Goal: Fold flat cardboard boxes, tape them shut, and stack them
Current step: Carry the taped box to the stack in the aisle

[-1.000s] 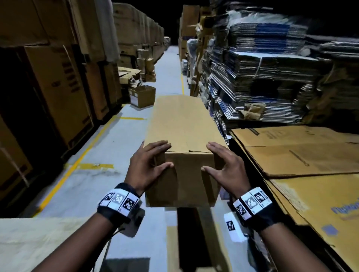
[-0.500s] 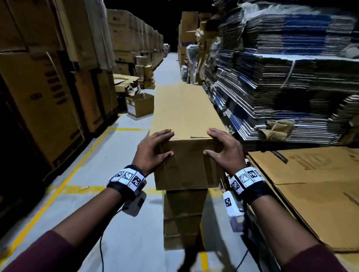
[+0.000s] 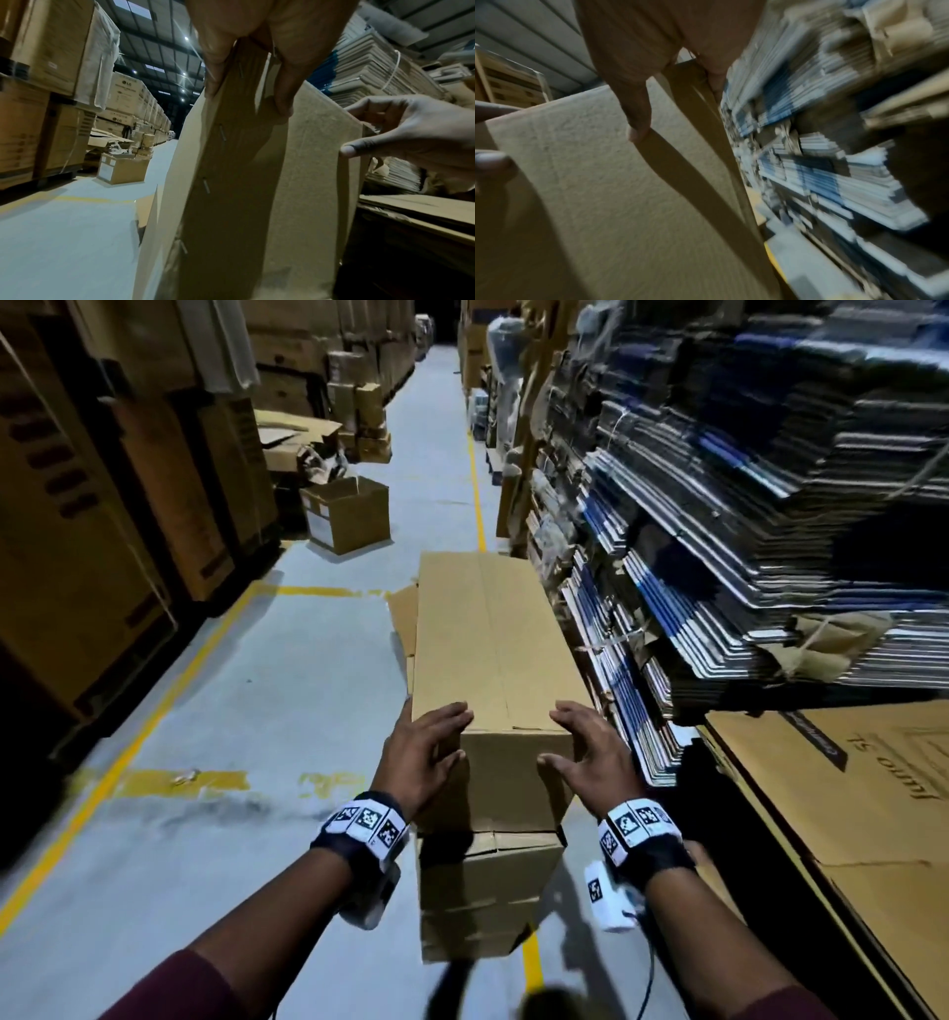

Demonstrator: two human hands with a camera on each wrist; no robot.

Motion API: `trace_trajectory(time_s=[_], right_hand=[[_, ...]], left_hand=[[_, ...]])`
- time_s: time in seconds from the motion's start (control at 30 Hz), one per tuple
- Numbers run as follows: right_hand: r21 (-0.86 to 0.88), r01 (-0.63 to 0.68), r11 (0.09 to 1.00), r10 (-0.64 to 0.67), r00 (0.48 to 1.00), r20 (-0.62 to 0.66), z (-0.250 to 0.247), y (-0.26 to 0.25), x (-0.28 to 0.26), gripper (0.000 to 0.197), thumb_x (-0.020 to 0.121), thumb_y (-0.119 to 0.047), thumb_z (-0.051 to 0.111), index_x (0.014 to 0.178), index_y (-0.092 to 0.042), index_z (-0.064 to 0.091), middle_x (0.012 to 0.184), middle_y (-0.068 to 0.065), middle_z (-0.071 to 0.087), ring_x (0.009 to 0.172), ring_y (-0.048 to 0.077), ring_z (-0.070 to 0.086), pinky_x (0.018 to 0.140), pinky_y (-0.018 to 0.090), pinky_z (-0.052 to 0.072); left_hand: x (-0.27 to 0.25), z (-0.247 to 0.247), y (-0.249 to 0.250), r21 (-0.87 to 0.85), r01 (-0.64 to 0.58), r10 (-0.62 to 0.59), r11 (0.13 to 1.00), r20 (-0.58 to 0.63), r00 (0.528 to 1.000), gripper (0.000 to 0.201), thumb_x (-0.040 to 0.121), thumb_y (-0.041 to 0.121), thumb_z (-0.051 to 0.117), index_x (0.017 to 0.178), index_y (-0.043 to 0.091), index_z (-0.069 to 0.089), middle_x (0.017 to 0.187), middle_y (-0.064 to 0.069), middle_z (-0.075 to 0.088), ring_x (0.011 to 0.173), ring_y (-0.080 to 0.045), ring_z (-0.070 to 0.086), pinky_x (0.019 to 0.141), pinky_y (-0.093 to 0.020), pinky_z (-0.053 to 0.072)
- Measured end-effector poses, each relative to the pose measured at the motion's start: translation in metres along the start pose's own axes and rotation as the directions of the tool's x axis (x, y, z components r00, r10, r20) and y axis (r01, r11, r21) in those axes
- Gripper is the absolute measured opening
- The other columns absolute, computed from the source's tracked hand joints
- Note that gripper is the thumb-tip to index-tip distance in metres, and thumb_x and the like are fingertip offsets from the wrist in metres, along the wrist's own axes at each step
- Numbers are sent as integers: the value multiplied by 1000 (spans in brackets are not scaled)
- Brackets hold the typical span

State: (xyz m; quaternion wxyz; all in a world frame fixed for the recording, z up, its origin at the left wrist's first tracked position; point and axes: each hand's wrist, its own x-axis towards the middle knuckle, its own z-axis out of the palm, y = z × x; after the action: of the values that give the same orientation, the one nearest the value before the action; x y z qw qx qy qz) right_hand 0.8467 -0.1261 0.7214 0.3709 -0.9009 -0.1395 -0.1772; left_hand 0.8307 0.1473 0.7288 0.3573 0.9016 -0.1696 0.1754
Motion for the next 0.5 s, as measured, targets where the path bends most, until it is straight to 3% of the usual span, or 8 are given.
trace_trajectory(time_s=[0.07,0.13,0.23,0.33,0.5], right_hand=[[14,-22,1000,22,1000,3,10,3,-15,58,67,-16,94,120,-21,69,133,-7,62,123,16,58,103,47,51],[22,-21,1000,21,1000,14,9,-1,-21,58,67,-15,93,119,-23,69,132,-13,59,124,15,57,104,47,50],[24,14,1000,-15,999,34,-1,-7,-23,57,68,-15,93,119,-23,69,131,-18,56,123,14,57,103,46,51],[21,33,999,-34,998,47,-7,-12,-29,56,69,-16,92,119,-23,69,131,-17,56,124,15,56,105,46,50],[7,-4,1000,4,998,56,-9,-5,-43,58,72,-20,91,125,-26,67,137,-10,60,127,17,56,105,51,49]], left_hand=[[-17,14,-10,22,9,-9,1000,5,1000,58,76,4,83,128,26,68,137,15,58,132,-21,54,116,-6,4],[-33,20,-12,58,7,-7,998,4,1000,60,80,7,81,134,27,63,142,14,56,133,-23,54,124,-22,2],[-50,19,1,40,29,-27,999,-47,999,54,84,8,77,134,24,63,143,10,56,128,-17,58,126,-41,8],[-60,19,9,32,24,-21,999,-79,997,52,87,9,75,135,25,63,144,11,55,129,-16,58,126,-41,9],[-64,31,6,32,79,-77,996,-55,995,50,89,15,74,134,32,62,144,18,53,135,-29,51,125,-26,2]])
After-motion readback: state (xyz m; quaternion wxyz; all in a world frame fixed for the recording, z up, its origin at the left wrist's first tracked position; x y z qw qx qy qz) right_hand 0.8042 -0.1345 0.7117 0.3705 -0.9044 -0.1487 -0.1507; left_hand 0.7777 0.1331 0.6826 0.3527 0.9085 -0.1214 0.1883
